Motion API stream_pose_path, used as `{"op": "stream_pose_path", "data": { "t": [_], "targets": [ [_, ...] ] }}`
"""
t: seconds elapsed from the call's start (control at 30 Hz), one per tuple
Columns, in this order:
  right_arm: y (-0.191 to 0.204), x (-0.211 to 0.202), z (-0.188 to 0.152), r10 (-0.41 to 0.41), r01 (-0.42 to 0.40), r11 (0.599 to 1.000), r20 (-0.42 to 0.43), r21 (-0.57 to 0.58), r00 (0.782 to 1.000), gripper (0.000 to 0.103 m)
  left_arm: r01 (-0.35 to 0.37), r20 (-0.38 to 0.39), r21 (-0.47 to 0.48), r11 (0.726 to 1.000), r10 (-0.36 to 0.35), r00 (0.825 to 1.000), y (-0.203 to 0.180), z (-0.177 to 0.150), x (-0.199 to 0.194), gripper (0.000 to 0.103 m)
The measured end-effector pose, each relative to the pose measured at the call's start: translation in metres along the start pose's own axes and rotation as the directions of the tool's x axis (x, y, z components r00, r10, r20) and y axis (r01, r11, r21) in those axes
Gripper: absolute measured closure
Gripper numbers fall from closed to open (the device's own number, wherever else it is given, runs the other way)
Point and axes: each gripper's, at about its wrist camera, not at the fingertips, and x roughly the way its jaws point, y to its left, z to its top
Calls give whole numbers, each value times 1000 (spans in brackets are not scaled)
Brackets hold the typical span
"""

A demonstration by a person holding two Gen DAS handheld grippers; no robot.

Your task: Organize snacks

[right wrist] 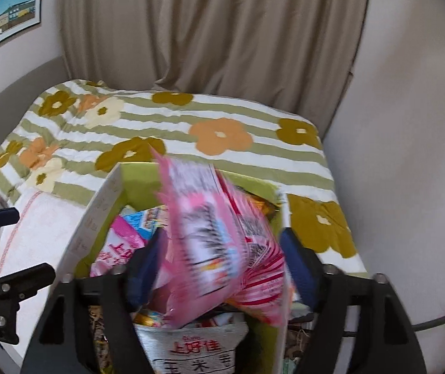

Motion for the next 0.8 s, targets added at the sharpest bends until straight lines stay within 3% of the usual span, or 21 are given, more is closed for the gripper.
{"op": "stream_pose_path", "data": {
  "t": [0.07,0.3,0.5,0.6,0.8],
  "targets": [
    [-2,-9,-6,26,-26,1000,31,12,999,0,-25,10,1,1000,25,1000,0,-5,-6,0],
    [-7,-23,-18,26,-28,997,24,75,999,0,-61,21,-24,998,62,998,4,-24,-23,0],
    [0,-76,-19,20,-31,994,100,108,995,0,-90,117,-6,996,90,989,8,-32,-72,0],
    [11,-112,-19,8,-28,991,153,129,988,0,-121,189,-2,993,119,975,13,-38,-109,0],
    [44,-188,-38,-35,-12,983,249,185,968,0,-149,343,-16,989,146,928,32,-74,-192,0]
  ]
}}
